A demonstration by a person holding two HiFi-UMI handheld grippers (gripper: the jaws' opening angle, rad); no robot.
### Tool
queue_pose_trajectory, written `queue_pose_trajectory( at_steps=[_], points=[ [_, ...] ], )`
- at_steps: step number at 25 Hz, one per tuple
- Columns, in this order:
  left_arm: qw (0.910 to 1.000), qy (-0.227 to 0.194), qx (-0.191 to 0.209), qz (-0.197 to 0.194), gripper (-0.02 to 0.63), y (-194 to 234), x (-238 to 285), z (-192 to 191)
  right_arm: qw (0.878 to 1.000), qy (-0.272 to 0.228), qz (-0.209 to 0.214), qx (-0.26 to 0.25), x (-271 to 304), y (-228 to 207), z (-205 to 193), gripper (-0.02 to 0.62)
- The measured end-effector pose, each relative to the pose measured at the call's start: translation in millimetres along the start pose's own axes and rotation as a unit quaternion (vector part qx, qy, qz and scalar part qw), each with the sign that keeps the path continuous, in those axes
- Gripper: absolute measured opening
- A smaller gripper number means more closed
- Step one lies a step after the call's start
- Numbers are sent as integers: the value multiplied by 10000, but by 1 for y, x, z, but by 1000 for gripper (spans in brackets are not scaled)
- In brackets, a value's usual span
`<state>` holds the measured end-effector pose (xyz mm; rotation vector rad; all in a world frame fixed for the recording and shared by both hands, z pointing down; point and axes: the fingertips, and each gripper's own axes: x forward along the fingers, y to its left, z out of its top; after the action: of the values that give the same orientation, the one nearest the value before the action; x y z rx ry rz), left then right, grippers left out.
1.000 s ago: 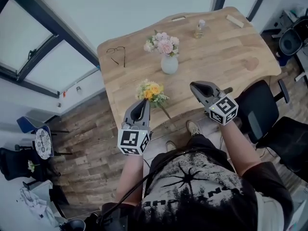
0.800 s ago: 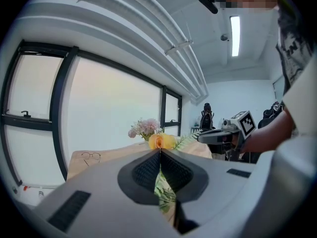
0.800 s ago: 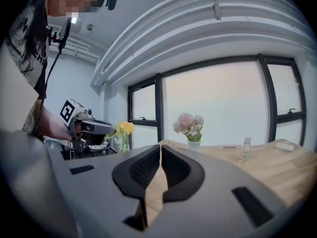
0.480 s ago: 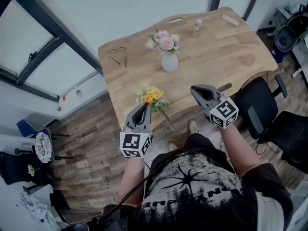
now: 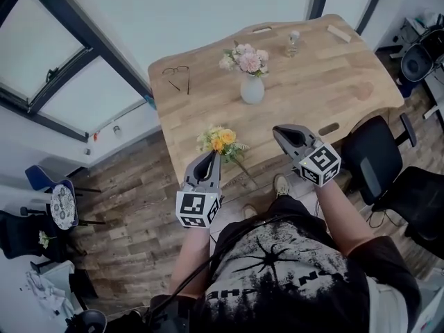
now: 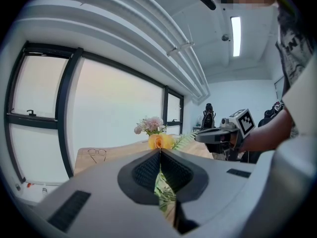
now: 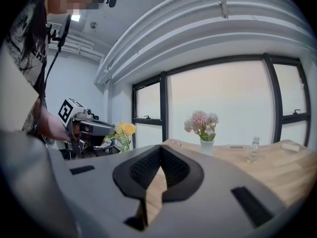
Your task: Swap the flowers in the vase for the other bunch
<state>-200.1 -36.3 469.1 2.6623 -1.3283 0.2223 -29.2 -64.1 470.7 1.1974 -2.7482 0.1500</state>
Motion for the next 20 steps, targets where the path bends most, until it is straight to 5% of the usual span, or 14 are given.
queue_pose_trajectory(
  at_steps=[14,20],
  points=[
    [10000,47,-3,58,15,2,-2,-2,10000,-17,77,-17,10,7,-2,17],
    [9999,53,-2,97,16,2,-4,-3,9989,-234,31,417,6,1,3,17]
  ],
)
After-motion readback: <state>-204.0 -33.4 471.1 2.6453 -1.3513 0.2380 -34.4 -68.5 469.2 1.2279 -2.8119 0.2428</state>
